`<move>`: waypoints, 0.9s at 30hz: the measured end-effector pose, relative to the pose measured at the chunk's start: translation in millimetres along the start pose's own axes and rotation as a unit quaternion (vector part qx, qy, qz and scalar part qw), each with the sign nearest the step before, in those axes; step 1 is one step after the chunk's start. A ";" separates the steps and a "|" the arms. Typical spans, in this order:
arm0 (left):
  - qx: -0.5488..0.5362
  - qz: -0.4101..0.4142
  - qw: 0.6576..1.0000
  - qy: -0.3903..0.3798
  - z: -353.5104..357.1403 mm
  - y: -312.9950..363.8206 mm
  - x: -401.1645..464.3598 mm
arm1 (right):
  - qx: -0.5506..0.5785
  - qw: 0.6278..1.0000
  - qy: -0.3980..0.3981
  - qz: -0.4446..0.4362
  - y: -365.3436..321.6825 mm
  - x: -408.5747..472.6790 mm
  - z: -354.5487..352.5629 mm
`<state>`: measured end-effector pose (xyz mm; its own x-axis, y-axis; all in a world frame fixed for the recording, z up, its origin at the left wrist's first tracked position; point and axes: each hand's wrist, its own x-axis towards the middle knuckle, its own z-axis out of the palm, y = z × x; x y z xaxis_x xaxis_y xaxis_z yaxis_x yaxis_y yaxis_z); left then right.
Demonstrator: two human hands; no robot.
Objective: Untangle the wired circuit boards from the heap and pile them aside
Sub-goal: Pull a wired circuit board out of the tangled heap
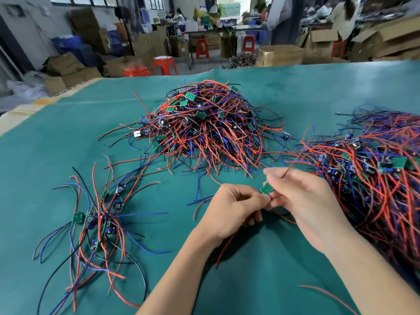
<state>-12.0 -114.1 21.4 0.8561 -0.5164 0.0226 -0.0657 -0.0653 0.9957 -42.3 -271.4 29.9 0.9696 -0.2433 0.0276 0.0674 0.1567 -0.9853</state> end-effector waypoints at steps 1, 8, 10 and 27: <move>0.000 -0.001 1.000 0.010 0.0 -1.0 0.3 | 0.009 1.000 -0.001 0.001 0.9 0.3 -0.3; -0.044 -0.016 0.999 0.023 -0.8 1.0 1.4 | 0.081 0.996 -0.041 0.020 3.4 4.7 -4.5; -0.064 -0.017 0.998 0.005 -1.6 2.9 0.9 | 0.063 0.995 -0.067 0.024 3.5 4.8 -5.7; -0.050 0.016 0.998 0.029 -1.8 0.2 1.6 | -0.136 0.991 -0.008 -0.018 11.1 6.0 -5.2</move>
<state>-9.6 -113.4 21.8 0.8829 -0.4661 0.0561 -0.0439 0.0370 0.9983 -37.0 -276.0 18.2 0.9716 -0.2278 0.0638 0.0381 -0.1153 -0.9926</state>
